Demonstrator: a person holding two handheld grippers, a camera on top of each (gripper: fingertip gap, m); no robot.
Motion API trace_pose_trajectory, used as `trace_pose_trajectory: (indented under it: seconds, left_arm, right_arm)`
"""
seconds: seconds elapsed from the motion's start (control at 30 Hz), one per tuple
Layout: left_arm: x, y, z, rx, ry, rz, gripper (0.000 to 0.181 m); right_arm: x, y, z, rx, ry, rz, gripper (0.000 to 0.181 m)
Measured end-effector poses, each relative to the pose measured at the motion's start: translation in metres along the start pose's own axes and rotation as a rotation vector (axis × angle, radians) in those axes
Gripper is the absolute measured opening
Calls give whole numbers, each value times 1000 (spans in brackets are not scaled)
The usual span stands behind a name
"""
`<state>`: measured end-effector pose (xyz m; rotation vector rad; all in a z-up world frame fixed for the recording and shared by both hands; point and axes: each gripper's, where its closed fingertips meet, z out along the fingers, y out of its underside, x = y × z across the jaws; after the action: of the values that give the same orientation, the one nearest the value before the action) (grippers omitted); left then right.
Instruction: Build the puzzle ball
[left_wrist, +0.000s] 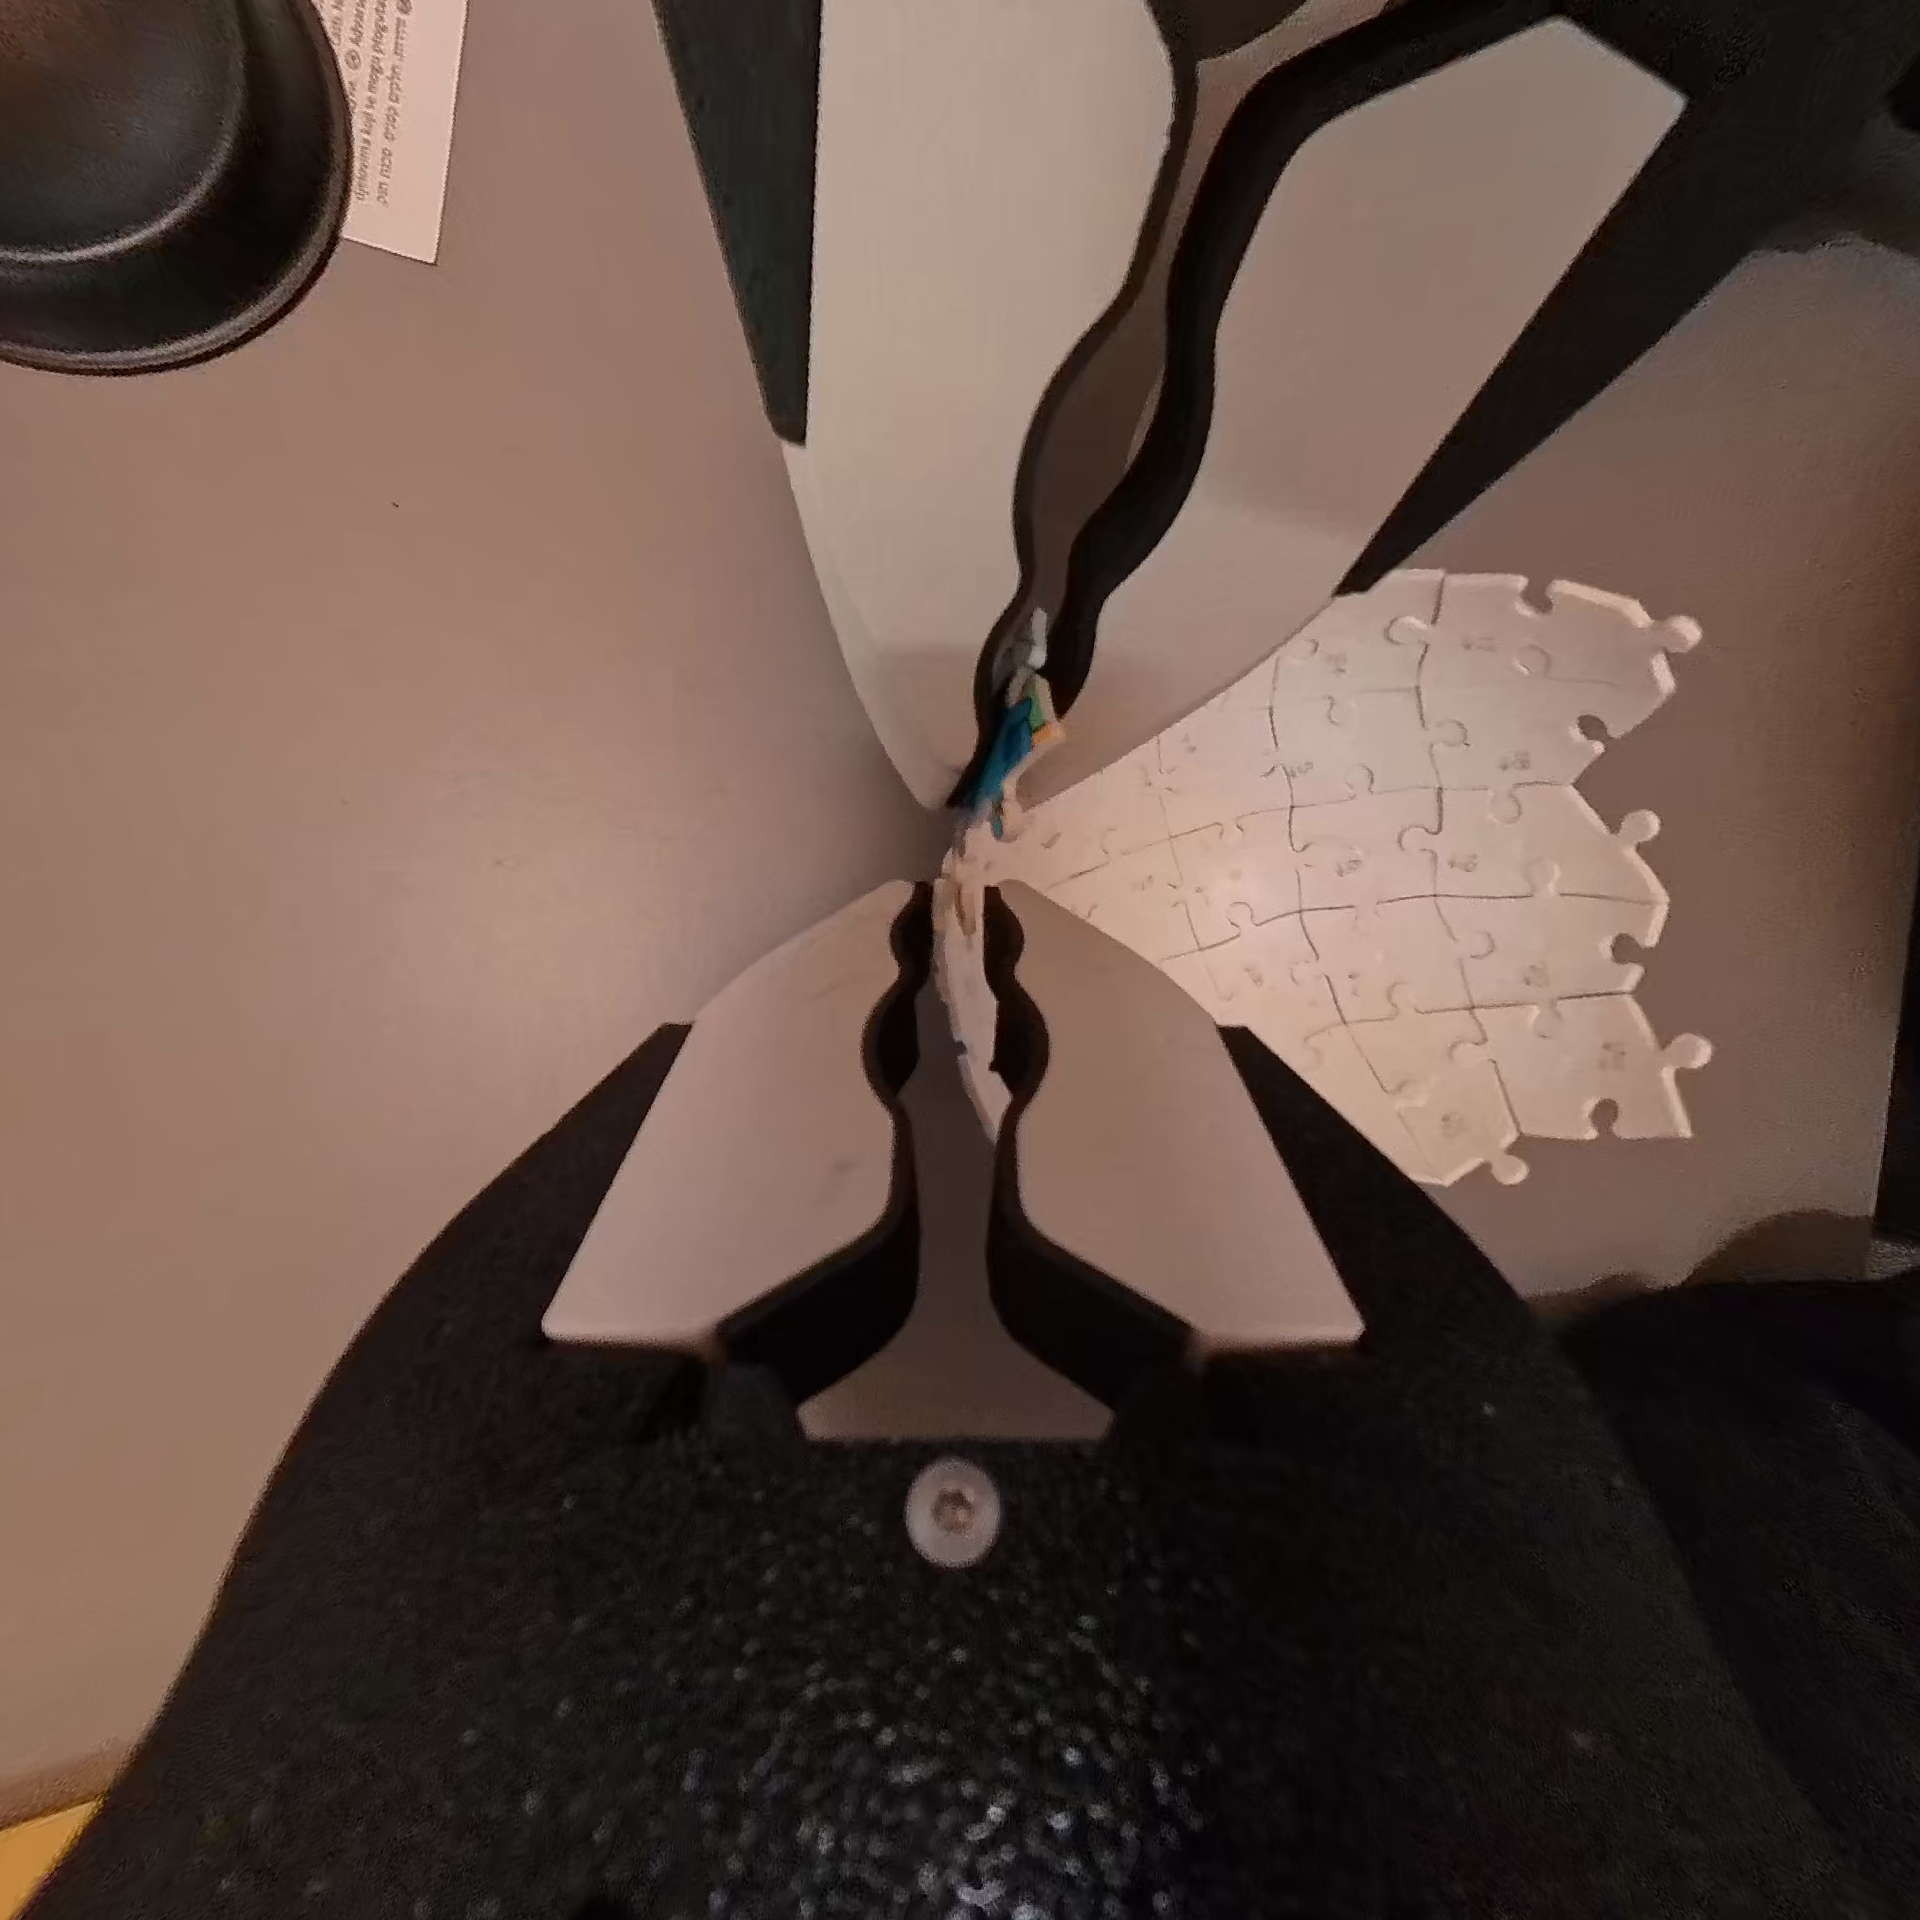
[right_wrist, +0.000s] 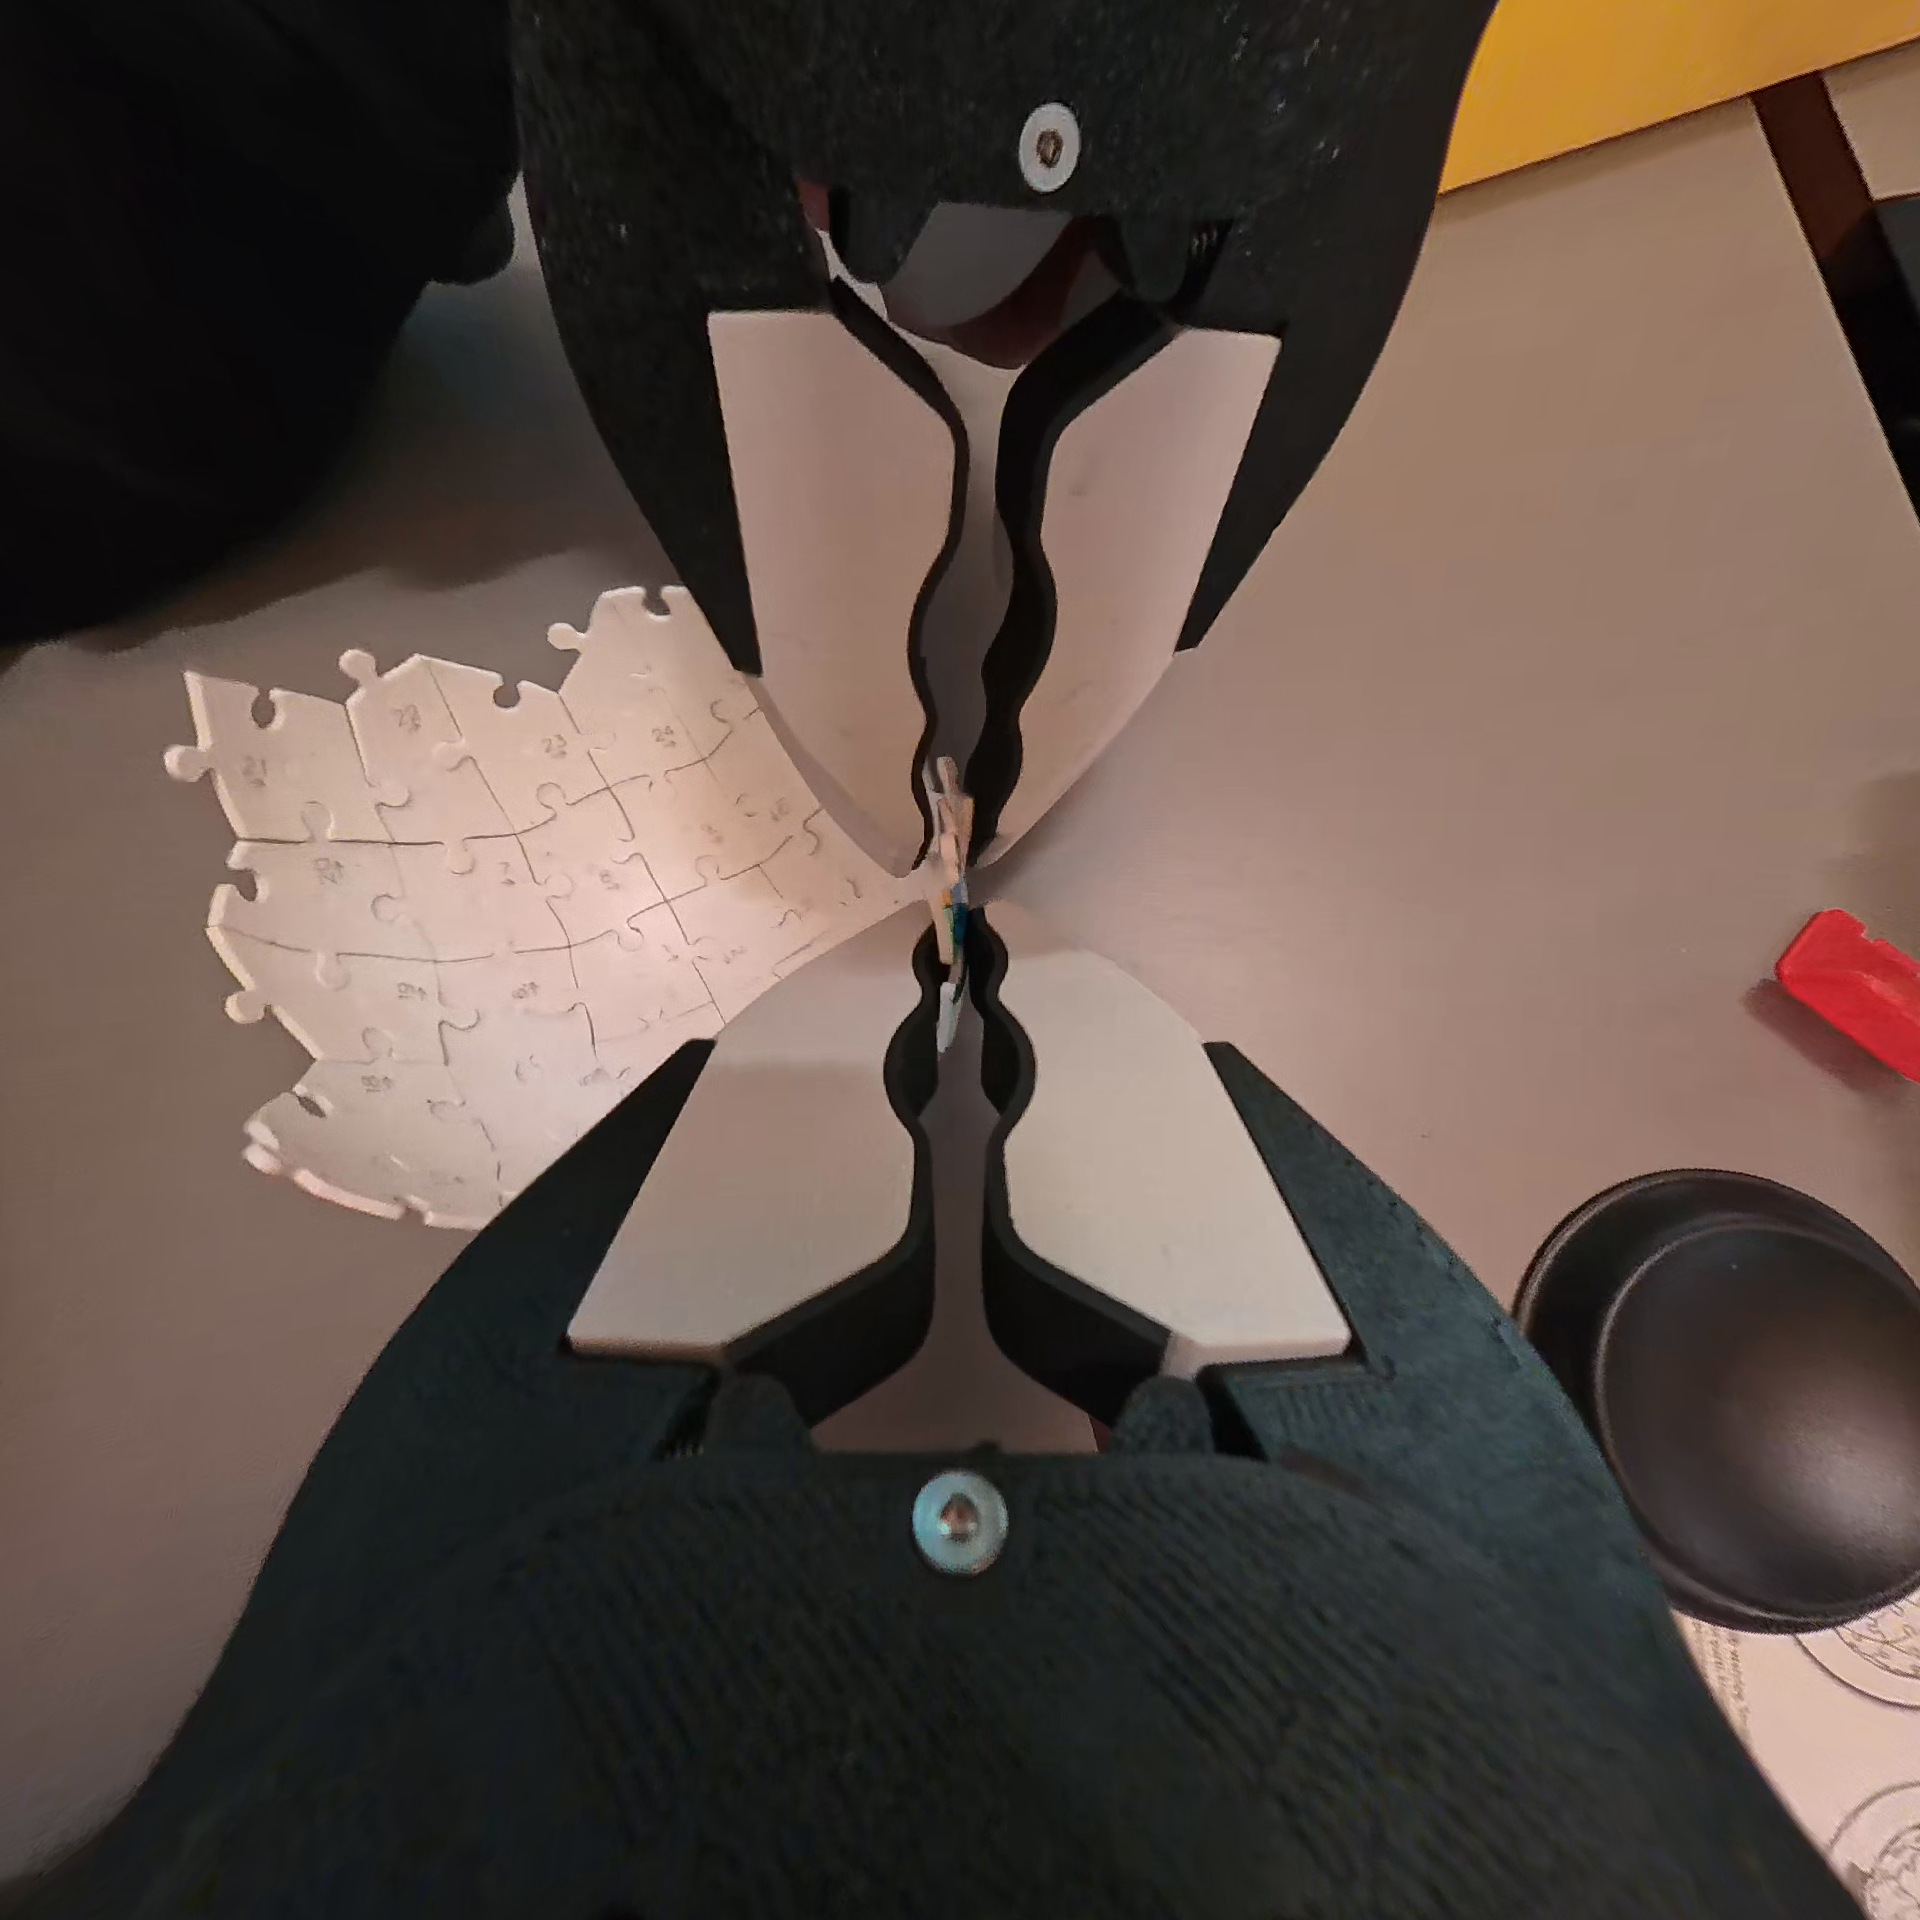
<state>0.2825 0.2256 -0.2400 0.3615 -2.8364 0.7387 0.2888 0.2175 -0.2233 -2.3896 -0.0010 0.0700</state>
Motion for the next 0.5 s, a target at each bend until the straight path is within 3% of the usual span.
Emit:
trace_pose_trajectory:
  seconds: [0.4, 0.5]
  left_arm:
    - [-2, -2, 2, 2, -4, -7, 4]
    - [-2, -3, 1, 5, -3, -9, 4]
  right_arm:
    - [1, -4, 2, 20, -5, 4, 3]
    - [4, -3, 2, 25, 13, 22, 18]
